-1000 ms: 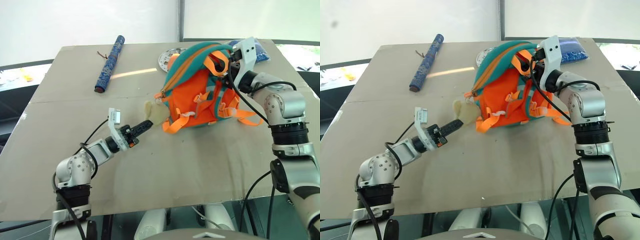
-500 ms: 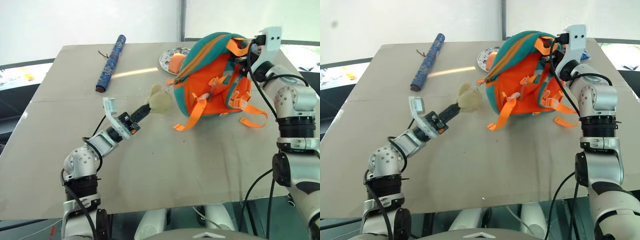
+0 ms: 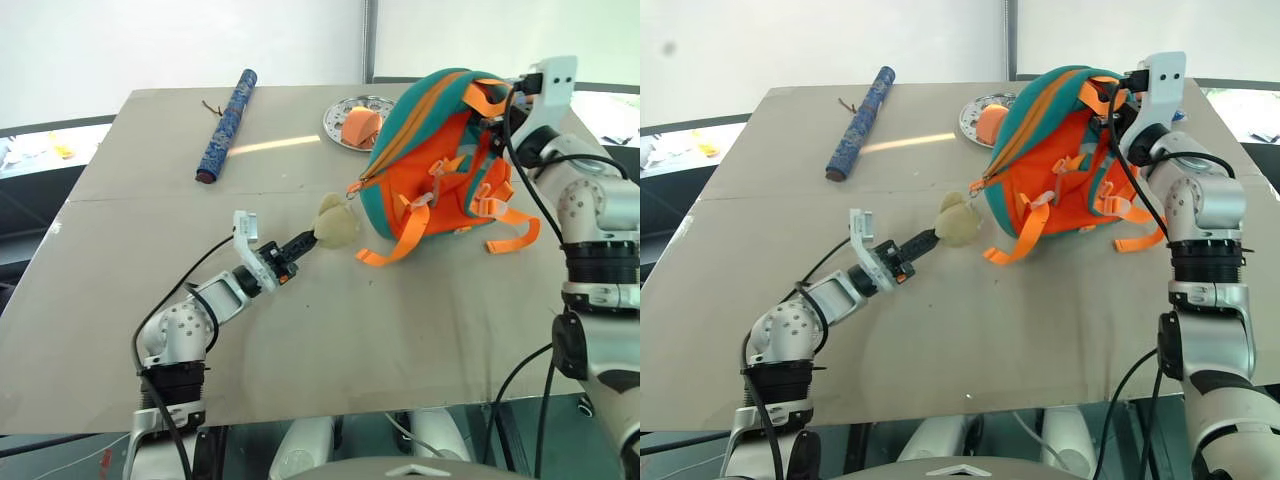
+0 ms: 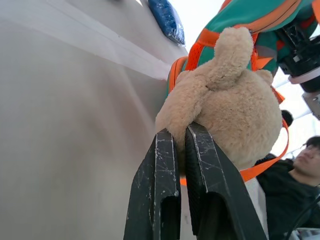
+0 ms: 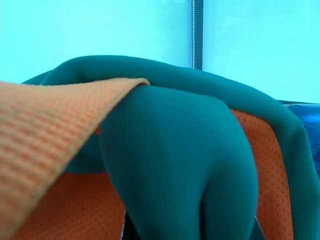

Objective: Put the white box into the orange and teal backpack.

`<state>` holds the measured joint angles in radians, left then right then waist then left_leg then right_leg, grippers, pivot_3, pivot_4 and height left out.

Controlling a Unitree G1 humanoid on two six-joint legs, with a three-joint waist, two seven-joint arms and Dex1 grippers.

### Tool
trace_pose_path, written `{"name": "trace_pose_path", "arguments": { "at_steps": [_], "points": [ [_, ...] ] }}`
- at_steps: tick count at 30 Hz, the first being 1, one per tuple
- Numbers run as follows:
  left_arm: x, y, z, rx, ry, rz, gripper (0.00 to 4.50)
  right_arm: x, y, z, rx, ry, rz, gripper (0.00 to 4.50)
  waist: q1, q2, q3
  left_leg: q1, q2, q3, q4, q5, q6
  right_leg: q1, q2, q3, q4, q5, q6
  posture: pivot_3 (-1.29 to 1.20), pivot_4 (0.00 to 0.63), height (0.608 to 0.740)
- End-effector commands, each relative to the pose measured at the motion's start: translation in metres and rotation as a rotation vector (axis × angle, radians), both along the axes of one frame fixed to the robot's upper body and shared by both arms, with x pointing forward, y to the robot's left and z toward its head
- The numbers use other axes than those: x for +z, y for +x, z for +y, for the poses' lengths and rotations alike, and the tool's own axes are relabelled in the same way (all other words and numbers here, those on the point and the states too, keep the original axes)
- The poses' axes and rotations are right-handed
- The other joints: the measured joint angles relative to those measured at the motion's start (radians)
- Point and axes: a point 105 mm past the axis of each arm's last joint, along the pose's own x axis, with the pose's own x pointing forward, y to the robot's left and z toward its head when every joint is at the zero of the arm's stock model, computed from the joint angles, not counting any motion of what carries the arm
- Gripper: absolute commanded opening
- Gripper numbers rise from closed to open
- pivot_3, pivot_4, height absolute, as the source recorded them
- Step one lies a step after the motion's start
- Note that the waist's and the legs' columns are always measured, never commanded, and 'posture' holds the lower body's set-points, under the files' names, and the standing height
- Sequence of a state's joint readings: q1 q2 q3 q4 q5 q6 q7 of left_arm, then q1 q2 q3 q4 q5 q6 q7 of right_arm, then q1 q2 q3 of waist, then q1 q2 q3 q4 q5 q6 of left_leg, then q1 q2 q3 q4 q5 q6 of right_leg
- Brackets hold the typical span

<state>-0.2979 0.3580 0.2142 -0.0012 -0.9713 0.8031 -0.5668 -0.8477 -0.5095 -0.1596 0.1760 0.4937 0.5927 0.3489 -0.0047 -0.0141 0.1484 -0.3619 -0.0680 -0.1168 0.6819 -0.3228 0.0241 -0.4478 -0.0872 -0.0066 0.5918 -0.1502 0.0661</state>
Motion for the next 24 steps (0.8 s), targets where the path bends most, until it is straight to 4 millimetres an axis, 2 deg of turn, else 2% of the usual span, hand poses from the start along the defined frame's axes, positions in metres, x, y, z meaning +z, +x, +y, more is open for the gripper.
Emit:
{"name": "trace_pose_path", "arguments": {
  "at_steps": [1, 3, 6, 8, 11, 13, 14, 15, 19, 21, 22, 24],
  "points": [
    [0.023, 0.000, -0.012, -0.034, 0.099, -0.171, 0.02, 0.024, -0.032, -0.006, 0.027, -0.008, -0.112, 0.00, 0.002, 0.000, 0.000, 0.000, 0.000, 0.000, 0.000, 0.000, 0.000, 0.000, 0.000, 0.000, 0.000, 0.000, 0.000, 0.00, 0.150, 0.733],
    [0.041, 0.001, -0.030, -0.078, 0.135, -0.268, 0.02, 0.008, -0.045, 0.018, 0.110, -0.014, -0.079, 0.00, -0.001, 0.000, 0.000, 0.000, 0.000, 0.001, 0.000, 0.000, 0.000, 0.000, 0.000, 0.000, 0.000, 0.000, 0.000, 0.00, 0.150, 0.733],
    [0.065, 0.008, -0.042, -0.081, 0.081, -0.330, 0.02, -0.015, -0.052, 0.035, 0.114, -0.070, -0.046, 0.00, -0.002, 0.000, 0.000, 0.001, 0.001, 0.001, 0.000, 0.000, 0.000, 0.000, 0.000, 0.000, 0.001, 0.000, 0.000, 0.00, 0.150, 0.733],
    [0.069, 0.009, -0.046, -0.100, 0.101, -0.356, 0.02, -0.028, -0.054, 0.036, 0.093, -0.112, -0.025, 0.00, -0.008, 0.000, 0.000, 0.002, 0.001, 0.002, 0.001, 0.000, 0.000, 0.000, 0.000, 0.001, 0.003, 0.001, 0.000, 0.00, 0.150, 0.733],
    [0.062, 0.006, -0.051, -0.165, 0.190, -0.373, 0.02, -0.039, -0.060, 0.037, 0.097, -0.196, -0.020, 0.00, -0.010, 0.000, -0.001, 0.003, 0.000, 0.004, 0.000, 0.000, 0.000, 0.000, 0.001, 0.003, 0.002, 0.001, 0.000, 0.00, 0.150, 0.733],
    [0.058, 0.004, -0.050, -0.187, 0.211, -0.369, 0.72, -0.040, -0.063, 0.036, 0.101, -0.201, -0.021, 0.70, -0.010, 0.000, -0.001, 0.003, 0.000, 0.004, 0.000, 0.000, 0.000, 0.000, 0.002, 0.003, 0.001, 0.001, 0.000, 0.00, 0.150, 0.733],
    [0.057, 0.007, -0.047, -0.162, 0.213, -0.364, 0.92, -0.040, -0.064, 0.036, 0.101, -0.200, -0.022, 0.92, -0.010, 0.000, -0.001, 0.003, 0.000, 0.004, 0.000, 0.000, 0.000, 0.000, 0.002, 0.003, 0.001, 0.001, 0.000, 0.00, 0.150, 0.733],
    [0.055, 0.007, -0.044, -0.162, 0.221, -0.364, 1.50, -0.041, -0.067, 0.034, 0.102, -0.211, -0.022, 1.54, -0.008, 0.000, -0.001, 0.003, 0.000, 0.004, 0.000, 0.000, 0.000, 0.000, 0.002, 0.003, 0.001, 0.001, 0.000, 0.00, 0.150, 0.733],
    [0.059, 0.003, -0.034, -0.153, 0.238, -0.406, 3.06, -0.043, -0.080, 0.027, 0.116, -0.246, -0.020, 3.10, -0.005, 0.000, -0.001, 0.003, 0.000, 0.003, 0.000, 0.000, 0.000, 0.000, 0.002, 0.003, 0.001, 0.001, 0.000, 0.00, 0.150, 0.733],
    [0.061, -0.002, -0.028, -0.155, 0.264, -0.425, 4.14, -0.043, -0.093, 0.022, 0.147, -0.267, -0.011, 4.20, -0.006, 0.000, -0.001, 0.003, 0.000, 0.003, 0.000, 0.000, 0.000, 0.000, 0.002, 0.003, 0.001, 0.001, 0.000, 0.00, 0.150, 0.733],
    [0.059, -0.004, -0.024, -0.153, 0.299, -0.440, 4.34, -0.045, -0.102, 0.018, 0.173, -0.283, 0.004, 4.41, -0.006, 0.000, -0.001, 0.003, 0.001, 0.003, 0.000, 0.000, 0.000, 0.000, 0.002, 0.003, 0.001, 0.001, 0.000, 0.00, 0.150, 0.733],
    [0.052, -0.005, -0.016, -0.100, 0.396, -0.476, 4.44, -0.051, -0.118, 0.010, 0.215, -0.302, 0.039, 4.47, -0.004, 0.001, -0.001, 0.002, 0.001, 0.003, -0.001, 0.000, 0.000, 0.000, 0.002, 0.003, 0.000, 0.001, 0.000, 0.00, 0.150, 0.733]
  ]
}}
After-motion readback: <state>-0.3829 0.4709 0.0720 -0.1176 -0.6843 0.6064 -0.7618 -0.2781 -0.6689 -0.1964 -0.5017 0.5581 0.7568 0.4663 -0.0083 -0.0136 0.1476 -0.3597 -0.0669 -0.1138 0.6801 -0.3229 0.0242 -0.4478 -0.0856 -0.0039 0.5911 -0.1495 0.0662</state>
